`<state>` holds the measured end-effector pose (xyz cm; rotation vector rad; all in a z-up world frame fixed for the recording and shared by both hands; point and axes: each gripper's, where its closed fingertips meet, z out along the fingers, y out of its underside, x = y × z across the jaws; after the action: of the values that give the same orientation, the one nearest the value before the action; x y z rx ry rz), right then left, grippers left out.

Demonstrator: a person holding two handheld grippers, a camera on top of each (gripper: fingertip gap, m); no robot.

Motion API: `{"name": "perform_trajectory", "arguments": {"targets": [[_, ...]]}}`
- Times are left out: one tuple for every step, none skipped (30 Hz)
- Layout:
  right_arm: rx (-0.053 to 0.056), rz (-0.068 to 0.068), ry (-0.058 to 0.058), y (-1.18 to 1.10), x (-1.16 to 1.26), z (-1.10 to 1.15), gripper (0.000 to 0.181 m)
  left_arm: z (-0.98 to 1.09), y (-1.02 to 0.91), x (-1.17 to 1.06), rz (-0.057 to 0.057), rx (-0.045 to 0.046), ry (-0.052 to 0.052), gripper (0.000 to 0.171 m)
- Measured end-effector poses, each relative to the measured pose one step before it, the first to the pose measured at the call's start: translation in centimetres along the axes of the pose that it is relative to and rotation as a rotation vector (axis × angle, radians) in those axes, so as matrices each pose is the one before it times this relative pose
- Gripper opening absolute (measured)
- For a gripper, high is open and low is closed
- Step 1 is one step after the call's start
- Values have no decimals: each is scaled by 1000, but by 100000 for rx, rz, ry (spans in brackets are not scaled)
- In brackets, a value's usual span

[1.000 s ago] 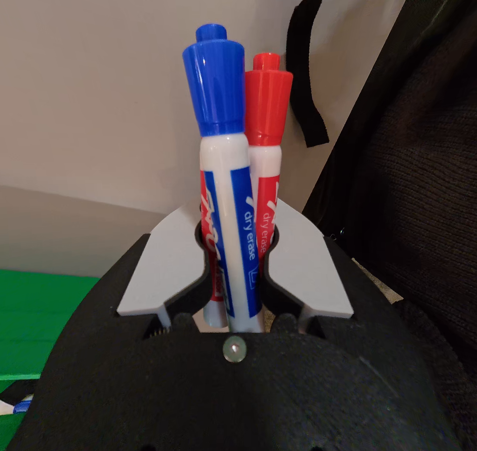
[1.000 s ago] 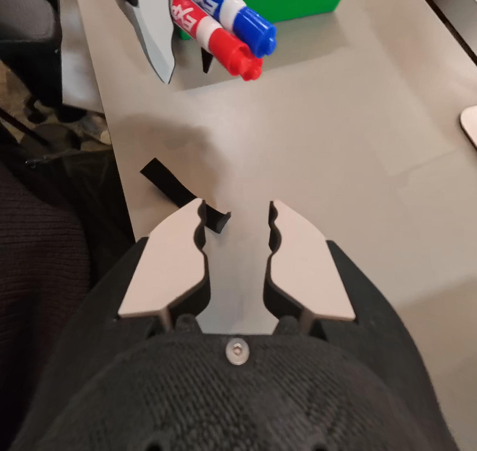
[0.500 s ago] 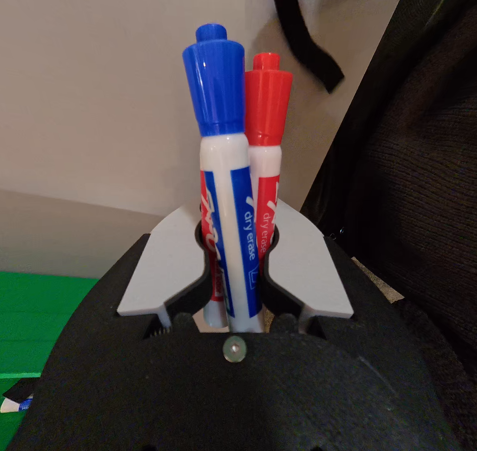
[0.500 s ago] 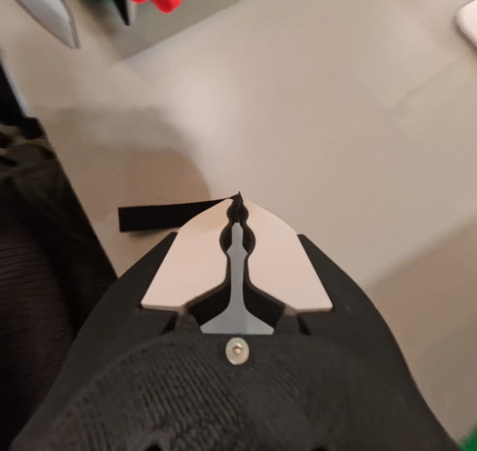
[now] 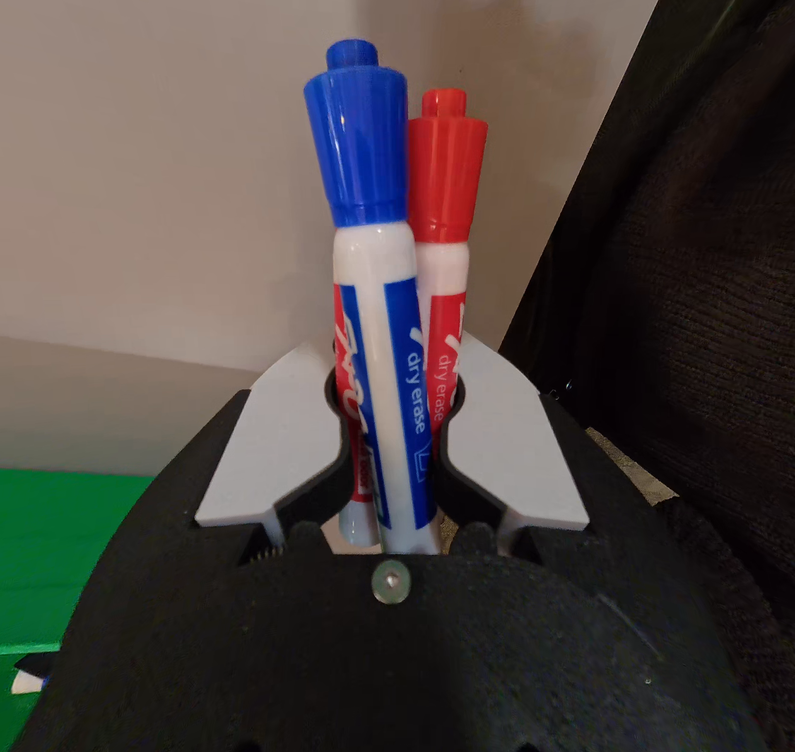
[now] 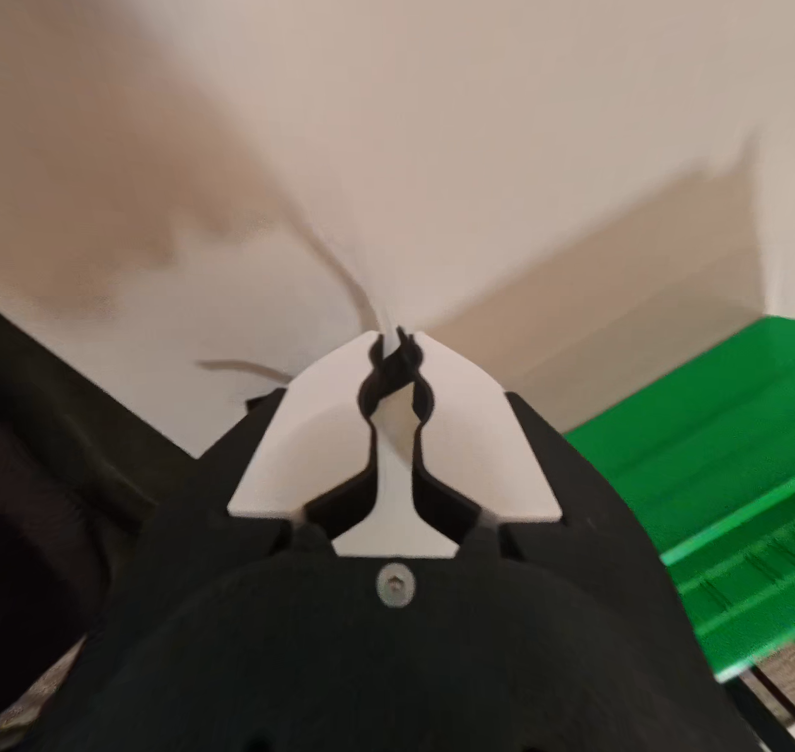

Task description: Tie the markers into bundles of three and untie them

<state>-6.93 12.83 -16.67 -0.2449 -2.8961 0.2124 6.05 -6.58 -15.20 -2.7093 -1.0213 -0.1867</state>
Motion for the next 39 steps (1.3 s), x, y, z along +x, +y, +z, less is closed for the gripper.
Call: {"name": "perform_trajectory", "arguments": {"targets": [[827,-149,-3664,-678,-512,976,28,15,-49,75,233,-39,30,43],[2753,-96,-7031,-839,-1051,724,48,6,-23,49,86,96,151,43],[4014,968,-9032,-856,-1324,410,58,8,22,18,-85,117,245,43],[4606,1602,-6662,-808,-943,103,63,28,74,-23,-169,53,185,43],[4048,1402,-2266,-617,-247,-169,65,25,111,-74,-383,35,222,43],[2695,654,1097,-342,310,-479,67,23,123,-124,-572,77,171,43],[2287,17,2627,-204,610,-753,68,31,117,-136,-601,74,140,43],[2815,-199,2428,-195,647,-944,69,30,132,-129,-435,5,131,43],[3463,-579,917,-200,451,-1071,69,22,103,-107,-286,-32,47,43],[4359,-1364,-357,-230,207,-1131,69,4,72,-87,-219,2,42,43],[5188,-2923,-1136,-250,-49,-1112,72,-1,30,-53,-53,164,38,44],[5332,-4279,-1443,-144,-303,-987,77,-7,-4,-9,33,239,234,43],[4344,-5076,-301,58,-344,-766,80,-1,9,1,25,150,219,43],[3258,-4938,1978,203,-146,-477,81,24,-3,-33,-78,72,73,43],[1567,-3924,2692,432,-113,-184,82,44,8,-17,-210,-82,179,43],[-591,-2354,1725,739,-269,141,82,74,17,-19,-202,-311,146,43],[-2674,-1736,178,997,-494,425,83,93,23,-21,-135,-440,-1,43],[-4194,-1636,363,1192,-438,617,87,74,-5,-8,-104,-376,-36,43],[-4911,-1768,480,1250,-377,733,90,70,-19,44,-16,-305,61,43],[-4515,-1864,421,1085,-286,796,92,42,-37,69,119,-282,-8,43],[-3505,-1473,-431,827,-262,811,93,13,-80,57,118,-213,-160,43],[-1994,-826,-1409,477,-261,773,94,10,-128,74,168,-88,-126,43],[-270,-1,-2521,126,-295,694,94,7,-131,103,331,-82,-45,43],[1046,610,-3448,-148,-350,577,94,18,-118,108,500,-125,-53,43],[1492,747,-1789,-258,-64,456,91,26,-103,107,494,-75,0,43],[896,269,-1107,-186,49,371,89,33,-78,106,316,-76,186,43],[319,143,-1272,-113,-17,267,87,37,-49,57,201,-96,142,43],[217,20,-1037,-81,-4,168,85,37,-24,31,82,-115,47,43],[350,-211,-1043,-75,-48,103,82,44,3,-1,31,-126,52,43],[623,177,-525,-84,-10,63,80,48,18,-6,8,-120,117,43],[1042,239,-499,-125,-32,16,78,52,31,-26,-32,-87,165,43],[1339,244,-710,-157,-91,-27,76,56,47,-34,-82,-86,191,43],[1374,488,-1141,-148,-137,-66,70,38,39,-32,-79,-104,127,43],[1216,926,-824,-136,-77,-60,65,33,21,-50,-25,-36,55,43],[864,1039,-129,-95,36,-36,65,25,8,-10,18,32,138,43],[695,649,329,-59,92,-36,64,13,-13,-1,103,64,127,43],[798,498,568,-77,114,-50,63,5,-12,5,114,35,50,43],[1415,622,463,-168,112,-83,63,6,-15,-1,129,1,-34,43],[2759,957,-391,-368,-12,-155,62,10,-25,6,149,25,-19,43]]}}
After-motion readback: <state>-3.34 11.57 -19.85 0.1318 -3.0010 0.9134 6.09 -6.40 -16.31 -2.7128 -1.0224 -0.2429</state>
